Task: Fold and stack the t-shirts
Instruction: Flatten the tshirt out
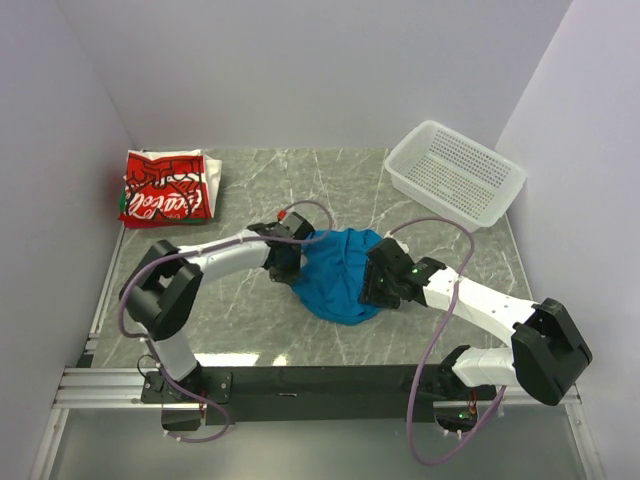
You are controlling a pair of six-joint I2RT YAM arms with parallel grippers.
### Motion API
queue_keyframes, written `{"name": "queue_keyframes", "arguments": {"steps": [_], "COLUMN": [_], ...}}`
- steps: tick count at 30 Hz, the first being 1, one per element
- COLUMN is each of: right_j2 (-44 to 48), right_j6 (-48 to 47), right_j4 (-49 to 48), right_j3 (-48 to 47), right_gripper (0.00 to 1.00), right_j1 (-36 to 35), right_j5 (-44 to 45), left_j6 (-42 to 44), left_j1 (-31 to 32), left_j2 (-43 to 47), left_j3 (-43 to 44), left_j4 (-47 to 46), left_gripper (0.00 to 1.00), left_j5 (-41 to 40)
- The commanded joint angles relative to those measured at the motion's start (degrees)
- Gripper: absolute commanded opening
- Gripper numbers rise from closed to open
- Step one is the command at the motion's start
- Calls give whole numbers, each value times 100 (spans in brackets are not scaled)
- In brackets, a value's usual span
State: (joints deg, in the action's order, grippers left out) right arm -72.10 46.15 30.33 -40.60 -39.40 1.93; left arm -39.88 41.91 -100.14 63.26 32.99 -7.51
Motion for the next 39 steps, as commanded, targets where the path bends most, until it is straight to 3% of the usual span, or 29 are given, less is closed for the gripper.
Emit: {"name": "queue_keyframes", "arguments": {"steps": [1,12,18,26,31,36,39], "right_j2": [126,942,1242,996,1329,1821,2084], "right_j6": [70,-18,-246,-747,-1029,-1398,-1398], "right_j4": [140,1370,2187,2943,3181,3497,3568], "right_j3": [-106,-1457,-2941,-4649,-4598,-3905,-3396], "right_gripper": [49,4,3,3,3,3,8], "right_j1": [-42,-33,11,598,1538,2391,2585], "right_j5": [184,852,1440,2276,2311,2627,2856], "left_j6": [-90,-47,243,490,472,315,60], "left_j1": [-279,-946,-1536,-1379,-862,420,835], "left_j2": [714,1637,1919,1892,1972,1638,1559], "left_j3": [432,1511,2953,4062,4124,3765,3316], "left_j4": [172,892,1165,806,305,-474,-986], "left_gripper": [0,0,0,0,0,0,2], "left_j5": [56,205,592,2682,3510,4019,4056]}}
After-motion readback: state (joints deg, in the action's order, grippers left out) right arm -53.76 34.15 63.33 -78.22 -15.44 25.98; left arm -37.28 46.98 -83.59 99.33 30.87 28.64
